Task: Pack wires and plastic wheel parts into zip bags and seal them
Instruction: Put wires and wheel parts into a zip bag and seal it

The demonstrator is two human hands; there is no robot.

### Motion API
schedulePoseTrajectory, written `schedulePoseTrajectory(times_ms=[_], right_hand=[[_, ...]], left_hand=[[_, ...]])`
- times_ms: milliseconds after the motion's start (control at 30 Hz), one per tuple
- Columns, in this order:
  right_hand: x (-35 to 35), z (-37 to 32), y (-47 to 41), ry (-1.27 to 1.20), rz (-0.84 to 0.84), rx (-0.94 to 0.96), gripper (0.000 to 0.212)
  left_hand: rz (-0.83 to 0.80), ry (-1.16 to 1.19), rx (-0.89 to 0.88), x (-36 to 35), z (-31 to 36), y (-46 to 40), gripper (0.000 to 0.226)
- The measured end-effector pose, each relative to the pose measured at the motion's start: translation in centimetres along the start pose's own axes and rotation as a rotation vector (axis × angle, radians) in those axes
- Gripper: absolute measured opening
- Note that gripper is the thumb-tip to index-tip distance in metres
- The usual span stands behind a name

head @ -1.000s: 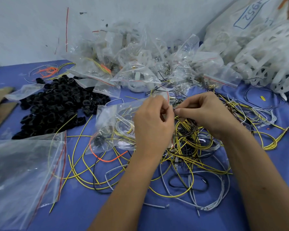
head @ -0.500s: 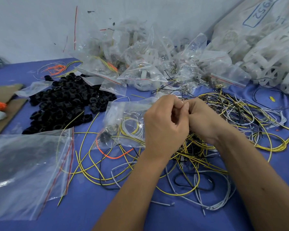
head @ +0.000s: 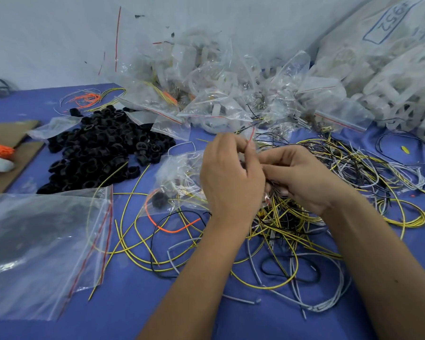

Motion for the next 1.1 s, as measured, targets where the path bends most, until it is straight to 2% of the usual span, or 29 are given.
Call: schedulePoseTrajectory(times_ms=[100,200,267,333,400,467,500,567,633,700,833,900,967,1033,1100], right_hand=[[-0.4,0.4,-0.1,-0.001,0.113,-0.045,0.032],[-0.1,0.5,-0.1,-0.024,0.248,-0.068,0.033],[0.2,0.5,0.0,-0.029,0.294,-0.071,0.043],[-0.1,0.1,0.0,-0.076,0.191,-0.050,0.052],[-1.1,-0.3,0.3,-0.070,-0.025,-0.001,0.053],[-1.8,-0.6,0.8,0.131,-0.186,0.055,0.035],[-1.8,-0.5,1.0,0.220,-0.212,0.067,0.027],[-1.9,-0.4,0.9,0.259,-0.185,0.085,0.022],[-2.0,-0.5,0.1,0.208,-0.102,0.100,0.031],[-2.5,-0.4,-0.7,0.095,-0.025,0.098,0.037],[-3.1,-0.2,-2.0,-0.196,0.038,0.020,0.033],[-3.5,-0.4,-2.5,-0.204,-0.023,-0.032,0.028],[-4.0,0.1,-2.5,-0.106,-0.114,-0.112,0.021],[-3.6,0.3,-2.4,-0.016,-0.106,-0.131,0.020],[-2.8,0.6,-2.4,-0.085,-0.003,-0.173,0.028]], left_hand=[[-0.087,0.018,-0.097,-0.8,0.7,0.3,0.015],[-0.220,0.106,-0.164,-1.8,1.4,1.0,0.017],[-0.262,0.150,-0.190,-2.1,1.9,1.4,0.018],[-0.254,0.168,-0.206,-2.1,2.2,1.5,0.017],[-0.228,0.170,-0.220,-1.8,2.2,1.3,0.016],[-0.209,0.187,-0.226,-1.6,2.2,1.3,0.016],[-0.210,0.199,-0.223,-1.6,2.1,1.3,0.016],[-0.218,0.211,-0.215,-1.7,2.2,1.3,0.015],[-0.205,0.223,-0.205,-1.7,2.1,1.1,0.015],[-0.180,0.237,-0.202,-1.5,2.0,0.9,0.014],[-0.148,0.249,-0.208,-1.2,1.9,0.8,0.014],[-0.110,0.261,-0.203,-1.0,1.8,0.6,0.014],[-0.078,0.264,-0.198,-0.8,1.6,0.4,0.015],[-0.075,0.259,-0.191,-0.7,1.5,0.3,0.016],[-0.074,0.239,-0.179,-0.8,1.2,0.3,0.018]])
Point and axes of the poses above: each hand's wrist, its own y-axis away from the middle knuckle, its own x-axis out of the back of the hand, z = x × y, the point moved 5 cm from there along -y, towards the middle knuckle, and after that the axes turned 6 degrees about y, right-handed, at the moved point
